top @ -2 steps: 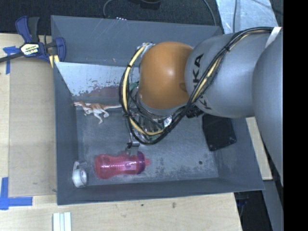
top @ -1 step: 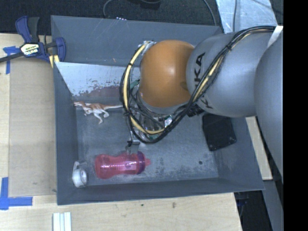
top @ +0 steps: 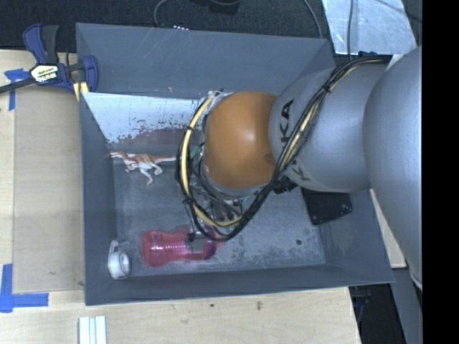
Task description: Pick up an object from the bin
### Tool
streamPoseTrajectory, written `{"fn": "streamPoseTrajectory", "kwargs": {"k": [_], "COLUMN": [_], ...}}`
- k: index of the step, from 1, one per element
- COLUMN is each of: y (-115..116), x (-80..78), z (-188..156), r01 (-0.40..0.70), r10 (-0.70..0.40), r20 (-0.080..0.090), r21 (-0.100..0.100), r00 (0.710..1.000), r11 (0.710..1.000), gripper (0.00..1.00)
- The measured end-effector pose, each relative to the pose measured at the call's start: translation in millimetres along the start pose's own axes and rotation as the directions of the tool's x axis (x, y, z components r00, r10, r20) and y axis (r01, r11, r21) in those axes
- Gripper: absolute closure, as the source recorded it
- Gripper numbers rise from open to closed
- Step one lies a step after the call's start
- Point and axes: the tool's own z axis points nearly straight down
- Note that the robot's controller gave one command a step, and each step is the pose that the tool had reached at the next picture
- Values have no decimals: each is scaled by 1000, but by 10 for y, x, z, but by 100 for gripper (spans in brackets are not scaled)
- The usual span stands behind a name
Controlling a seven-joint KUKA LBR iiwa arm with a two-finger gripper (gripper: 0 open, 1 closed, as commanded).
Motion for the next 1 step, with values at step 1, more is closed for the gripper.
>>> {"fn": "streamPoseTrajectory", "kwargs": {"k": [1], "y": [-6], "x": [227], "z": [69], "r01": [-5], "r10": [5], "r20": [-12], "r21": [1], "r00": [1000], "r11": [1000], "gripper": [0]}}
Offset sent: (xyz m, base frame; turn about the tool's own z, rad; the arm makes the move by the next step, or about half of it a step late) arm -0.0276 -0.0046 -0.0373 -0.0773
